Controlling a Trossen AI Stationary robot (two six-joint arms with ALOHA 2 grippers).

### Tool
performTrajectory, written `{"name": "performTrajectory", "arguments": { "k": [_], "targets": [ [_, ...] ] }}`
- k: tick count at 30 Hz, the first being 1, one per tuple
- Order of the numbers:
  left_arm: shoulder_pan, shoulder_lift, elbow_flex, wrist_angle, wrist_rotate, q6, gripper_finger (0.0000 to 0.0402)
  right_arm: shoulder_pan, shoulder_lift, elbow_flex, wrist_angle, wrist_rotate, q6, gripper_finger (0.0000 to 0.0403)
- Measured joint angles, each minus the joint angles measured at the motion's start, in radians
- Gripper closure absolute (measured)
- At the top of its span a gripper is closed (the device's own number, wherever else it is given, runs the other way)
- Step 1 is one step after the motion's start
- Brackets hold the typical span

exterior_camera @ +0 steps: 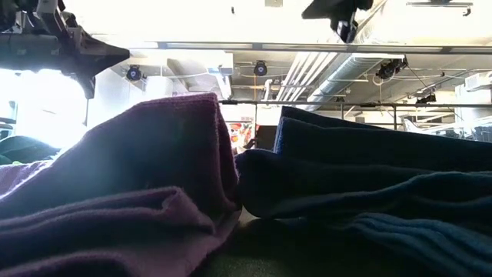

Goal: Sort towels by color in basket
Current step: Put the bottom black towel into the bottom transparent bin

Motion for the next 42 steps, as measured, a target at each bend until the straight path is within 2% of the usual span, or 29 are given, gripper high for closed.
{"name": "performTrajectory", "arguments": {
  "k": [5, 13, 16, 20, 27, 32, 36, 42],
  "targets": [
    [0.0, 0.0, 0.0, 0.0, 0.0, 0.009, 0.0401, 0.01, 0.119, 0.073, -0.187, -0.013, 0.118, 0.0385],
    [0.0, 0.0, 0.0, 0.0, 0.0, 0.01, 0.0401, 0.025, 0.23, 0.086, -0.272, -0.029, 0.27, 0.0281],
    [0.0, 0.0, 0.0, 0.001, 0.0, 0.01, 0.0401, 0.024, 0.26, 0.086, -0.269, -0.029, 0.22, 0.0255],
    [0.0, 0.0, 0.0, 0.001, 0.0, 0.011, 0.0401, 0.016, 0.299, 0.086, -0.263, -0.044, 0.142, 0.0248],
    [0.001, 0.0, 0.0, 0.002, -0.007, 0.012, 0.0401, -0.02, 0.362, 0.086, -0.287, -0.065, 0.211, 0.0236],
    [0.001, 0.0, 0.0, 0.002, -0.007, 0.01, 0.0401, -0.04, 0.399, 0.086, -0.31, -0.114, 0.213, 0.0195],
    [0.001, 0.0, 0.0, 0.002, -0.009, 0.011, 0.0401, -0.053, 0.427, 0.086, -0.336, -0.103, 0.264, 0.0166],
    [0.001, 0.0, 0.0, 0.002, -0.009, 0.01, 0.0401, -0.062, 0.485, 0.086, -0.378, -0.096, 0.342, 0.0168]
  ]
}}
